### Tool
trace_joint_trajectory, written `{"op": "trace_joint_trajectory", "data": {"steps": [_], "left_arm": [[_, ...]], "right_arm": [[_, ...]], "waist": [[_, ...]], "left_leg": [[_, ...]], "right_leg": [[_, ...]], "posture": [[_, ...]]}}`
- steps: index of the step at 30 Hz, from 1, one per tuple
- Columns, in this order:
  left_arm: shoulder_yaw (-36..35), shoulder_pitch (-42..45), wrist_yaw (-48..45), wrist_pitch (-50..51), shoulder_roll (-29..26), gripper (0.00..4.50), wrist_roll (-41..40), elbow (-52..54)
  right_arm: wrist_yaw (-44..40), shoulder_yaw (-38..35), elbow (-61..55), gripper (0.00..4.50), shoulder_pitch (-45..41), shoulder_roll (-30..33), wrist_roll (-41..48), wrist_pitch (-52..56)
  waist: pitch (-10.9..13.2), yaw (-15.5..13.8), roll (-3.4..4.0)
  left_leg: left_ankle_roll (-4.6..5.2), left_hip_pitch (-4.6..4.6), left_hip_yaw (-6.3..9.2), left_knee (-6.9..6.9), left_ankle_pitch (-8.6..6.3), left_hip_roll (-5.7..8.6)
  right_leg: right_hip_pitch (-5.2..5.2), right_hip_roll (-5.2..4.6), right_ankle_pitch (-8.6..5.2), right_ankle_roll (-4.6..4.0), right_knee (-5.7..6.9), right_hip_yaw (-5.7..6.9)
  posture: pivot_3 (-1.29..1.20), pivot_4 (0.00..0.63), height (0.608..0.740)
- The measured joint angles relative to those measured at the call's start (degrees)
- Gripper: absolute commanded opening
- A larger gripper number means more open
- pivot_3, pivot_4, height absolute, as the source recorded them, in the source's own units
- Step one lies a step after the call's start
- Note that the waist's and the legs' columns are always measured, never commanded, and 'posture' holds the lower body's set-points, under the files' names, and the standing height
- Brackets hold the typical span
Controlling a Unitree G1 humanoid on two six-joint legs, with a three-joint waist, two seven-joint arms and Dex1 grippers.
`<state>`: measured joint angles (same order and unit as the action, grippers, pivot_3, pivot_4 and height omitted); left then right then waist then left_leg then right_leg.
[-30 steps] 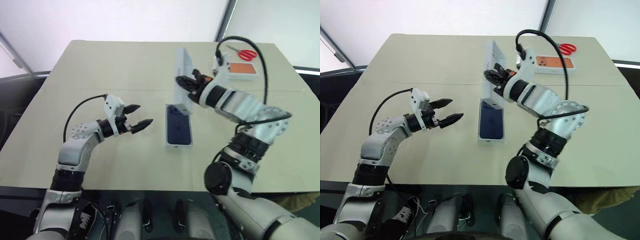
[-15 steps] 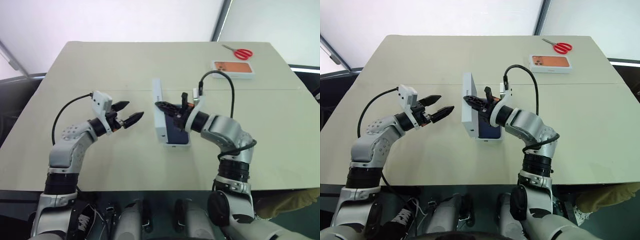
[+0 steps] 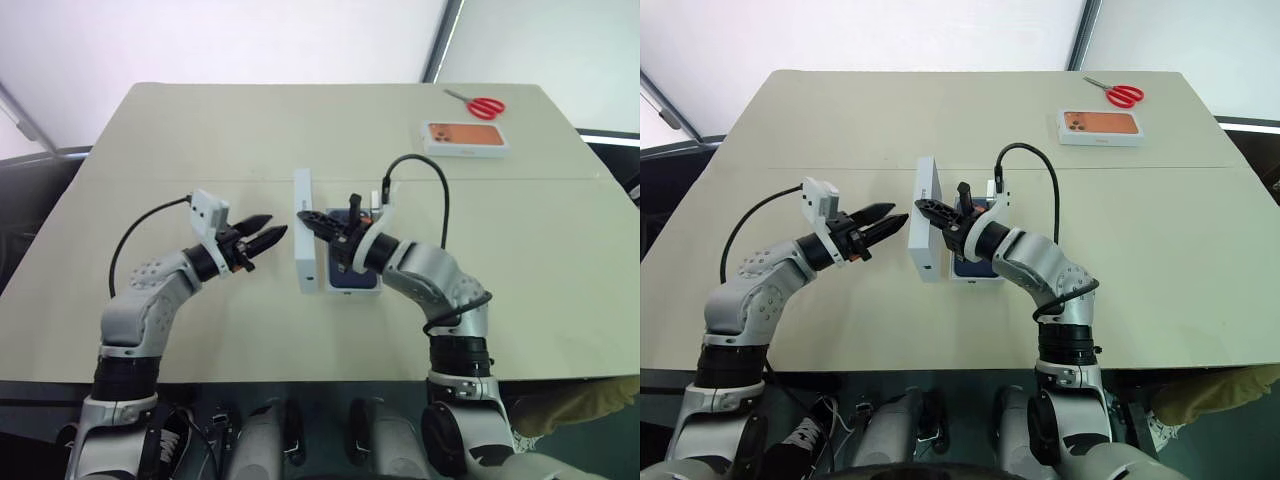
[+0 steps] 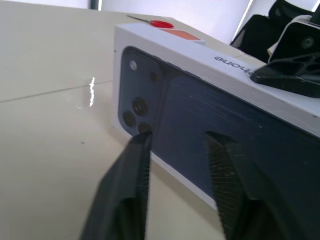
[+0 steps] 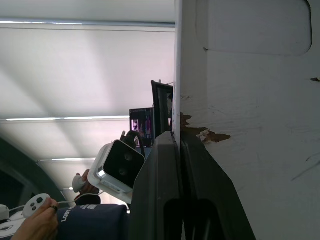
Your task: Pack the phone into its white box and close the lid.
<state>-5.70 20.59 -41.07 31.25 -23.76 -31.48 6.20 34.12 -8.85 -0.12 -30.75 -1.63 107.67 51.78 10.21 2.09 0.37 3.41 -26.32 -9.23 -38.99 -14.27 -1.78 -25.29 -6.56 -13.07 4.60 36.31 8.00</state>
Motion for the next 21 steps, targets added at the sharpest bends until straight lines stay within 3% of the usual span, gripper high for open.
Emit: {"op": "trace_joint_trajectory", "data": {"steps": [2, 10, 13, 17, 20, 21], "left_arm": [[0.0, -0.2, 0.2, 0.9, 0.5, 0.07, -0.5, 0.2], [4.1, 0.0, 1.7, 0.6, 4.0, 0.07, 0.9, 0.3], [5.0, 0.4, 2.2, -0.2, 5.4, 0.00, 2.1, -1.4], [6.3, 1.0, 2.2, -1.1, 6.6, 0.00, 3.3, -3.0], [7.3, 2.0, 1.7, -2.5, 7.9, 0.00, 4.3, -5.2], [7.3, 2.3, 1.6, -3.1, 8.3, 0.00, 4.8, -6.1]], "right_arm": [[-0.9, 0.8, 0.0, 0.00, 0.6, 0.1, -1.0, -0.7], [-7.5, 1.7, 0.4, 0.00, 2.9, 2.7, -7.4, -1.9], [-9.3, 1.7, 0.4, 0.97, 3.3, 3.4, -8.5, -1.7], [-12.3, 1.9, 0.4, 2.89, 3.4, 6.4, -12.6, -0.9], [-16.7, 2.4, -0.8, 4.41, 3.3, 13.2, -17.7, 1.2], [-18.3, 2.1, -1.6, 4.41, 3.2, 15.9, -19.0, 1.9]], "waist": [[0.0, -0.1, 0.00], [0.0, -1.0, -0.01], [0.0, -1.2, -0.01], [0.0, -1.4, -0.01], [0.0, -1.6, -0.01], [0.0, -1.5, -0.01]], "left_leg": [[0.00, 0.00, 0.00, -0.01, 0.00, 0.00], [0.01, 0.00, -0.02, -0.05, 0.00, 0.01], [0.00, 0.02, -0.01, -0.07, 0.00, 0.00], [0.02, 0.01, -0.01, -0.08, -0.01, 0.02], [0.06, 0.00, -0.01, -0.13, -0.03, 0.05], [0.07, 0.00, -0.02, -0.13, -0.03, 0.05]], "right_leg": [[0.00, 0.00, 0.00, 0.00, 0.00, 0.00], [0.02, -0.01, 0.00, 0.00, 0.00, -0.01], [0.02, 0.00, 0.00, 0.00, 0.02, -0.01], [0.03, -0.02, 0.00, 0.00, 0.01, -0.01], [0.05, -0.08, 0.00, 0.00, 0.00, 0.00], [0.04, -0.09, 0.00, 0.00, 0.00, 0.00]], "posture": [[0.00, 0.150, 0.738], [0.00, 0.150, 0.738], [0.00, 0.150, 0.738], [0.00, 0.150, 0.738], [0.00, 0.150, 0.738], [0.00, 0.150, 0.738]]}}
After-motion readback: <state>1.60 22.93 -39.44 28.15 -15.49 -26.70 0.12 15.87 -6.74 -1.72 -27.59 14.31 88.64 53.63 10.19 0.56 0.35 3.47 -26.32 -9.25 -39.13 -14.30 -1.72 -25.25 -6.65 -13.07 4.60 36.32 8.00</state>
